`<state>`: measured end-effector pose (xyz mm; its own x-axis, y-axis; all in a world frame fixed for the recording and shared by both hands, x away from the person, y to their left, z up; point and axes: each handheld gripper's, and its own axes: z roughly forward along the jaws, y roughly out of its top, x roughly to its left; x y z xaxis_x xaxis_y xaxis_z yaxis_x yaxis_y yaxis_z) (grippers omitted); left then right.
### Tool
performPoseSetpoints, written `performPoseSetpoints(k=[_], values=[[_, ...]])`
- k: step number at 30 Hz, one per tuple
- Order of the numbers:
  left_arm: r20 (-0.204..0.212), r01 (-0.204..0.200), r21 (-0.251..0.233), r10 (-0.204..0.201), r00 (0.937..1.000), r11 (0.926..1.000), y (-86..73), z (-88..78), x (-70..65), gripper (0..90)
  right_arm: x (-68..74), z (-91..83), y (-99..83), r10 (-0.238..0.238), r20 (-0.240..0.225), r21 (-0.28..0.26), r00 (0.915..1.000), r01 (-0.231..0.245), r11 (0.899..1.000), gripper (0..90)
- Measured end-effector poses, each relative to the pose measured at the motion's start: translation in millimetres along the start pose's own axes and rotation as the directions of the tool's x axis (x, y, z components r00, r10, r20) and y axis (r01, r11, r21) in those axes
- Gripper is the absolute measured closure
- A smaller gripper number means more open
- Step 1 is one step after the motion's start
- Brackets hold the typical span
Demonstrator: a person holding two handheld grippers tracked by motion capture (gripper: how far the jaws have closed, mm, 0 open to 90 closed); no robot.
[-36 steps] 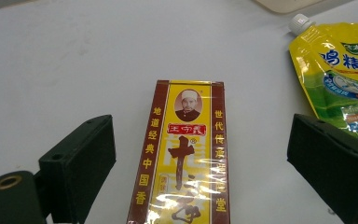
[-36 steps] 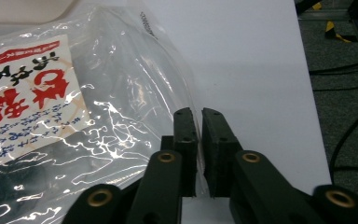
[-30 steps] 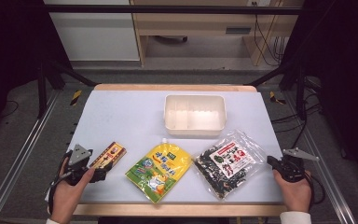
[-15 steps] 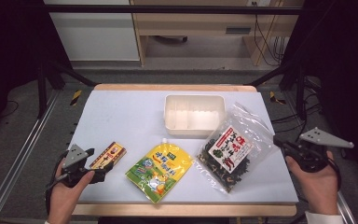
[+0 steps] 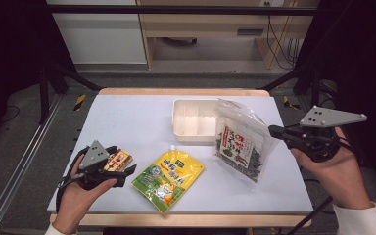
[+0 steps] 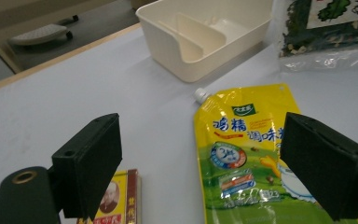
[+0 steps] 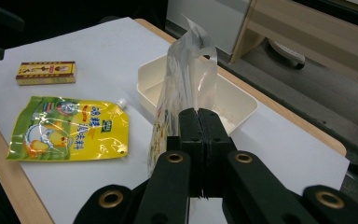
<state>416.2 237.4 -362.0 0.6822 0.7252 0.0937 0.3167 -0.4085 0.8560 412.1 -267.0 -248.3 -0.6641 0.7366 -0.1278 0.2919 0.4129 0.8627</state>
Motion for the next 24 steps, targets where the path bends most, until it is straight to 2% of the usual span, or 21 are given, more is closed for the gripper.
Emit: performPoseSetpoints(k=[4,10,12,15,20,24], values=[[0.02,-0.068,0.012,0.067,0.9975,0.9976,22.8,2.9,-11.0,13.9,1.1,-0.4,13.9,-0.031,-0.035,0.018,0.9989,0.032,0.999,90.0],[0.048,-0.132,0.015,0.131,0.9902,0.9911,50.0,11.8,-27.6,17.4,5.3,-0.3,26.8,-0.07,-0.079,0.057,0.9944,0.074,0.996,90.0],[0.064,-0.142,0.011,0.141,0.9879,0.9898,57.1,14.8,-31.6,20.8,10.4,4.9,31.3,-0.091,-0.094,0.086,0.9915,0.099,0.991,90.0],[0.094,-0.152,-0.008,0.152,0.9839,0.9883,67.8,18.3,-38.8,23.9,14.6,8.3,34.2,-0.103,-0.1,0.092,0.9896,0.113,0.989,90.0],[0.124,-0.183,-0.02,0.184,0.9752,0.983,89.7,23.3,-44.6,30.3,21.7,10.9,41.4,-0.125,-0.124,0.086,0.9844,0.136,0.987,90.0],[0.134,-0.209,-0.047,0.214,0.9676,0.9767,104.5,27.0,-48.0,30.3,28.4,11.8,47.6,-0.137,-0.148,0.081,0.9794,0.15,0.985,90.0]])
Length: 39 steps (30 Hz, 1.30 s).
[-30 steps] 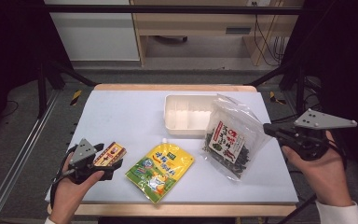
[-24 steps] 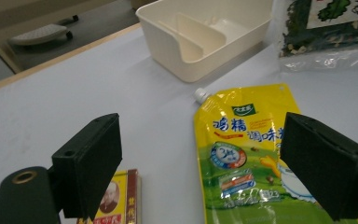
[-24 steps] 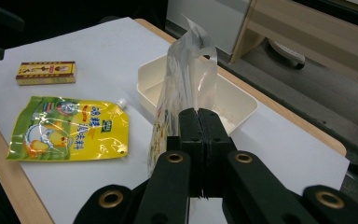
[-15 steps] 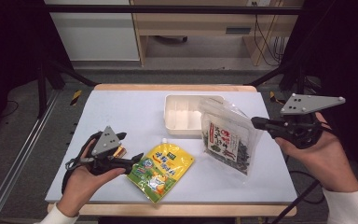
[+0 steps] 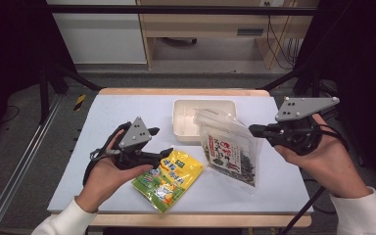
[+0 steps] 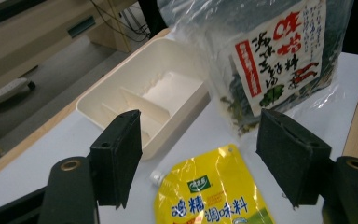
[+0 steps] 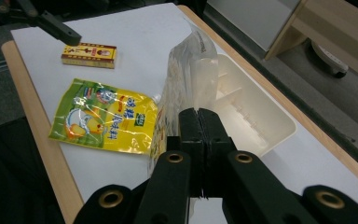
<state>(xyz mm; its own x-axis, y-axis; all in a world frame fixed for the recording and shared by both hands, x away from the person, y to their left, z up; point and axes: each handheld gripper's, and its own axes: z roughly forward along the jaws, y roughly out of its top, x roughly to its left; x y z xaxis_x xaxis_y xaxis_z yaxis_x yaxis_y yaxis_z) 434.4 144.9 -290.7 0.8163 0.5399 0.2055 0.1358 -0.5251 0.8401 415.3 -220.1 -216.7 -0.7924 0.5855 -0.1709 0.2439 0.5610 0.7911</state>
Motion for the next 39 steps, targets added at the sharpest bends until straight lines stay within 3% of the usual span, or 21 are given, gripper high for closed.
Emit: performPoseSetpoints(k=[6,8,13,18,28,39], values=[[0.002,-0.051,-0.036,0.051,0.9987,0.9981,18.2,3.6,0.8,27.7,2.6,0.3,14.2,-0.03,-0.016,-0.001,0.9994,0.03,1.0,90.0],[0.019,-0.076,-0.043,0.077,0.9968,0.9962,24.3,5.7,2.2,25.8,4.6,4.0,20.6,-0.041,-0.029,-0.006,0.9987,0.041,0.999,90.0],[0.03,-0.129,-0.015,0.13,0.9911,0.9915,35.7,11.5,9.8,22.6,11.0,17.3,36.2,-0.078,-0.06,-0.011,0.9951,0.078,0.997,90.0],[0.025,-0.135,0.008,0.134,0.9906,0.9909,38.1,15.1,21.5,16.9,16.0,38.2,54.4,-0.099,-0.105,-0.027,0.9895,0.096,0.995,90.0],[0.011,-0.134,0.042,0.133,0.991,0.9902,28.7,12.9,35.7,12.6,26.4,68.7,70.8,-0.121,-0.166,-0.043,0.9786,0.116,0.992,90.0],[0.015,-0.146,0.053,0.146,0.9892,0.9879,19.2,4.0,43.0,13.2,28.7,80.4,74.5,-0.114,-0.198,-0.053,0.9735,0.106,0.993,90.0]])
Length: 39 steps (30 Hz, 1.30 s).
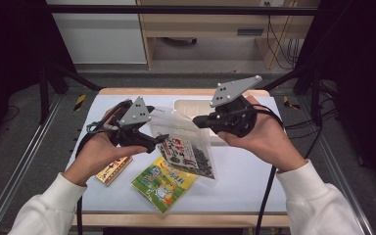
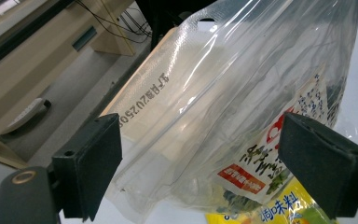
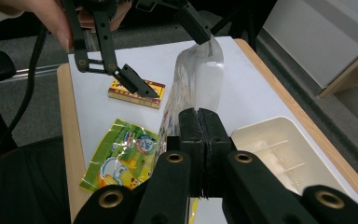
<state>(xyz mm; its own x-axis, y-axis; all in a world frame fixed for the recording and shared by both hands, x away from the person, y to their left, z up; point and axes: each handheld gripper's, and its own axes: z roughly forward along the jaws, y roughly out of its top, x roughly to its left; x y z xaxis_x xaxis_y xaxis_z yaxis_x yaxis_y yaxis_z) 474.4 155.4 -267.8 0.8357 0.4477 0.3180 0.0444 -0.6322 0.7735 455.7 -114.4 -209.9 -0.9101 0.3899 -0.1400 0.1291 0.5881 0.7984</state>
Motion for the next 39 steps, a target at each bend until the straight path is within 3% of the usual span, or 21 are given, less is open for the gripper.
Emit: performPoseSetpoints(k=[5,8,9,12,15,17,19,21,23,34,39], values=[[0.034,-0.001,0.02,0.0,0.9994,0.9998,-7.3,5.1,3.6,13.7,1.9,9.2,1.9,-0.003,-0.018,0.004,0.9998,0.003,1.0,90.0],[0.046,0.02,0.011,-0.02,0.9987,0.9997,-9.7,6.8,7.3,16.3,1.9,11.6,3.4,-0.004,-0.024,0.001,0.9997,0.004,1.0,90.0],[0.052,0.021,0.006,-0.021,0.9985,0.9998,-10.1,7.1,8.4,21.7,1.4,12.1,3.6,-0.002,-0.027,0.002,0.9996,0.002,1.0,90.0],[0.08,0.028,0.006,-0.029,0.9964,0.9996,-11.3,9.5,10.1,24.9,1.2,12.2,3.6,0.0,-0.027,0.001,0.9996,0.0,1.0,90.0],[0.1,0.009,0.025,-0.012,0.9949,0.9997,-14.2,13.1,6.6,34.4,1.0,13.0,2.5,0.008,-0.025,0.002,0.9996,-0.008,1.0,90.0],[0.09,-0.001,0.033,-0.002,0.996,0.9994,-16.6,14.2,3.0,38.0,1.4,13.6,1.7,0.008,-0.026,0.007,0.9996,-0.008,1.0,90.0],[0.083,0.013,0.051,-0.017,0.9964,0.9986,-18.1,13.3,3.3,48.6,1.7,14.8,0.5,0.01,-0.025,0.015,0.9997,-0.009,1.0,90.0],[0.104,0.027,0.063,-0.034,0.994,0.9976,-20.0,12.2,6.0,61.4,1.4,16.0,-1.9,0.014,-0.023,0.03,0.9996,-0.013,0.999,89.8],[0.116,0.023,0.074,-0.031,0.9927,0.997,-20.9,12.4,6.3,66.9,0.9,16.9,-3.3,0.022,-0.025,0.033,0.9994,-0.021,0.999,89.7],[0.141,-0.011,0.073,0.001,0.99,0.9973,-22.8,8.4,5.6,75.6,-0.4,17.1,-7.2,0.027,-0.027,0.033,0.9993,-0.026,0.999,87.3],[0.143,-0.022,0.07,0.012,0.9896,0.9973,-23.6,7.8,5.7,77.0,0.2,18.8,-5.3,0.012,-0.024,0.042,0.9996,-0.011,0.999,78.9]])
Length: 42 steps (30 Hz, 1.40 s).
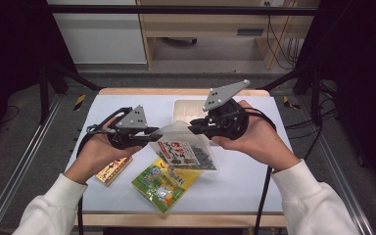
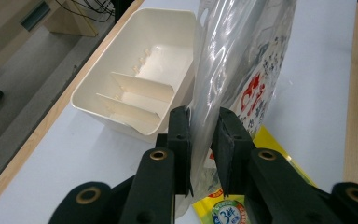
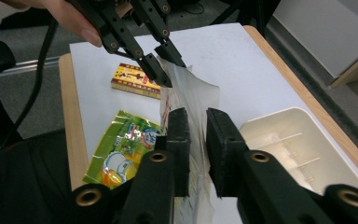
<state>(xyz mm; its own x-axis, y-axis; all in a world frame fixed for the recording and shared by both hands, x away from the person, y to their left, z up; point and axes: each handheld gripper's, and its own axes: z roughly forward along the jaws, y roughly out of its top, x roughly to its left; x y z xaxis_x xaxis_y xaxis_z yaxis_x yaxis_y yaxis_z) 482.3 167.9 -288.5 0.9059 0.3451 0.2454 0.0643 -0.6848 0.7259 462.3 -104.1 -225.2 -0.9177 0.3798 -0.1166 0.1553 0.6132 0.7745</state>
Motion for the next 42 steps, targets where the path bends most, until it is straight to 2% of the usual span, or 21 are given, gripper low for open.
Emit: performPoseSetpoints(k=[2,6,13,20,28,34,35,36,38,39,40,41,42], values=[[-0.001,0.001,0.001,-0.001,1.0,1.0,-0.1,0.3,0.3,77.4,0.6,2.6,1.6,-0.014,0.012,0.015,0.9998,0.014,1.0,74.8],[-0.001,-0.003,0.002,0.003,1.0,1.0,-0.3,0.9,0.7,77.8,-0.2,4.9,2.8,-0.027,0.019,0.029,0.9994,0.026,0.999,72.9],[0.001,-0.007,0.001,0.007,1.0,1.0,0.1,2.3,-1.0,78.3,-6.6,10.4,0.7,-0.018,0.011,0.048,0.9998,0.017,0.999,72.6],[0.013,-0.019,0.0,0.019,0.9997,0.9998,1.1,2.6,-2.3,79.4,-10.0,16.3,0.8,-0.031,0.011,0.086,0.9995,0.03,0.996,72.1],[0.019,-0.019,-0.011,0.019,0.9996,0.9998,5.4,6.8,-4.2,79.3,-16.1,25.5,-6.1,-0.008,0.002,0.123,1.0,0.008,0.992,75.0],[0.018,-0.018,-0.011,0.018,0.9997,0.9998,6.5,8.3,-3.5,78.8,-15.7,26.2,-9.5,-0.004,-0.003,0.124,1.0,0.004,0.992,78.8],[0.015,-0.016,-0.011,0.016,0.9998,0.9998,6.8,8.5,-3.5,78.5,-15.8,25.6,-9.8,-0.004,-0.006,0.124,1.0,0.004,0.992,81.5],[0.012,-0.013,-0.012,0.013,0.9998,0.9998,7.0,8.8,-3.4,76.3,-15.7,24.8,-10.9,0.007,-0.025,0.12,0.9997,-0.004,0.993,85.8],[0.003,0.008,-0.026,-0.008,1.0,0.9996,7.4,9.2,-2.1,74.8,-15.9,24.3,-11.7,0.009,-0.031,0.113,0.9995,-0.006,0.994,86.5],[-0.007,0.018,-0.036,-0.018,0.9998,0.9992,7.6,9.2,-1.6,71.1,-16.2,22.7,-13.6,0.025,-0.035,0.106,0.9991,-0.021,0.994,87.4],[-0.032,0.035,-0.058,-0.037,0.9988,0.9977,8.1,8.7,-0.7,57.9,-17.2,19.4,-16.8,0.038,-0.034,0.095,0.9987,-0.035,0.995,88.0],[-0.051,0.049,-0.075,-0.053,0.9973,0.9959,8.7,7.4,0.7,57.9,-17.2,19.4,-16.8,0.038,-0.034,0.095,0.9987,-0.035,0.995,88.0],[-0.066,0.08,-0.115,-0.088,0.994,0.9901,9.5,4.3,3.5,52.6,-17.9,17.8,-18.6,0.047,-0.033,0.086,0.9984,-0.044,0.995,88.2]])
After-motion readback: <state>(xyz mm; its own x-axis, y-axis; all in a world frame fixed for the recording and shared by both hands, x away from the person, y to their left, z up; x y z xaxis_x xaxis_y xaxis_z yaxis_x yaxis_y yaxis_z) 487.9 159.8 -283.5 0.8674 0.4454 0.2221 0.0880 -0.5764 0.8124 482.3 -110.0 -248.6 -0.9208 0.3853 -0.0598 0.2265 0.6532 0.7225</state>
